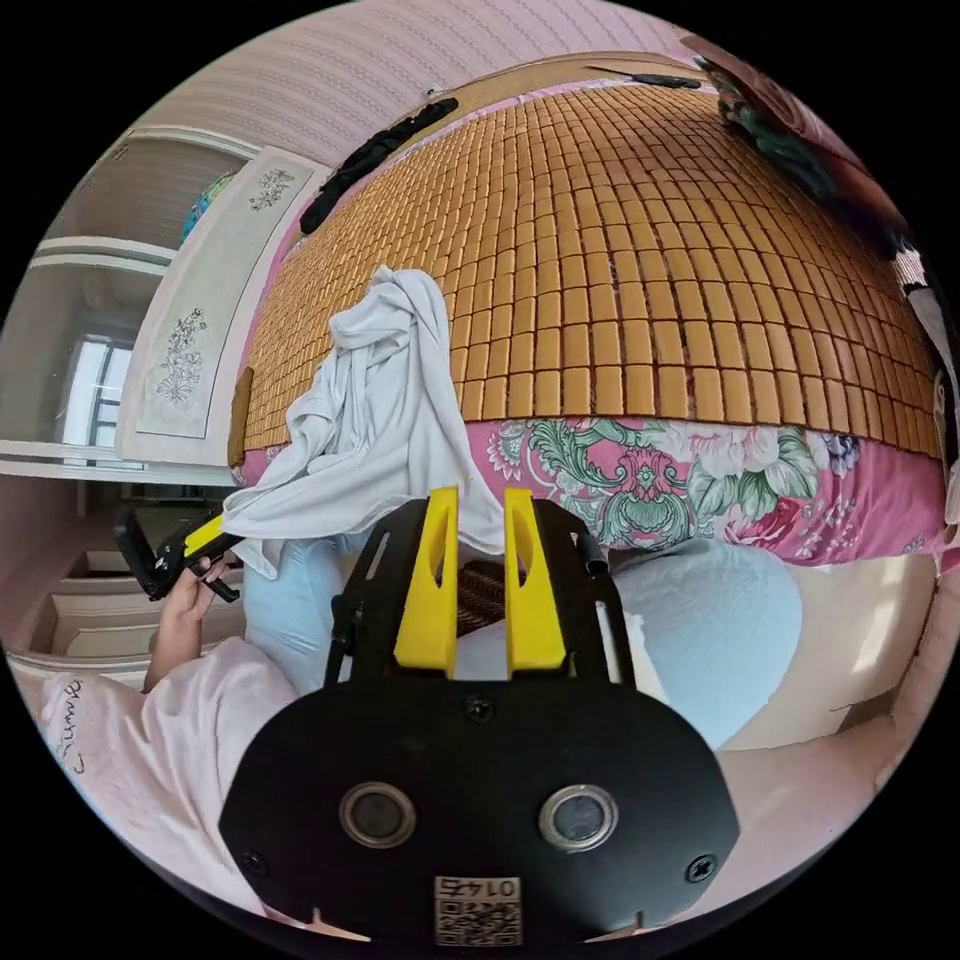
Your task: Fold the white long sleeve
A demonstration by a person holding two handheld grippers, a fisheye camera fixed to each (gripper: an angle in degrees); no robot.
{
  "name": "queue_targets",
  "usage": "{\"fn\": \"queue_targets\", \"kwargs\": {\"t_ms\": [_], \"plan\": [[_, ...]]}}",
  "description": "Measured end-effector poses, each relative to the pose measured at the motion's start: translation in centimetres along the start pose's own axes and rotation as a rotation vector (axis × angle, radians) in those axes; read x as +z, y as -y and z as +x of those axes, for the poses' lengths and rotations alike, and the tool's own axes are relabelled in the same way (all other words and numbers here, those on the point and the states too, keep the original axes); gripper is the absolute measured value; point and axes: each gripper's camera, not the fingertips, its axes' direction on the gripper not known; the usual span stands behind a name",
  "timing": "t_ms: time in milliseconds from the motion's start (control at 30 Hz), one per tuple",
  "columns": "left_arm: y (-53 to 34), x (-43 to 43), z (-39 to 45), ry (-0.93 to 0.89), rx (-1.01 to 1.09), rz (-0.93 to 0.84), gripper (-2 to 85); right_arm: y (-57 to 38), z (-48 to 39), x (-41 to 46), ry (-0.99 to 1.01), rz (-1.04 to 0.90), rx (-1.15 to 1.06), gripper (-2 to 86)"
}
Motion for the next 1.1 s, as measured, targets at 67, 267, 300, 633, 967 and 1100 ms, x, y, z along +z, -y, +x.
{"fn": "queue_targets", "kwargs": {"t_ms": [67, 267, 300, 633, 967, 1100], "plan": [[-0.1, -0.2, -0.5, -0.009, -0.023, 0.008, -0.6, 1.4, -0.9, 2.2, -0.040, -0.093, -0.046, 9.3], [-0.5, -0.7, -1.1, -0.004, -0.061, 0.024, -0.5, 4.1, -2.2, 7.0, -0.196, -0.262, -0.105, 10.1], [-0.5, -0.8, -1.2, -0.003, -0.063, 0.025, -0.5, 4.4, -2.3, 7.3, -0.190, -0.277, -0.113, 9.1], [4.8, -8.0, -3.2, 0.194, -0.097, 0.263, 2.0, 6.6, 0.1, -3.2, 0.121, 0.036, -0.151, -0.2], [3.6, 0.2, -1.3, 0.137, -0.095, 0.083, 10.9, 4.2, 8.9, -4.7, 0.122, 0.080, 0.085, 0.2], [1.9, 2.8, 0.4, 0.093, -0.038, -0.051, 10.4, 3.8, 8.8, -3.6, 0.076, 0.069, 0.102, 0.2]]}}
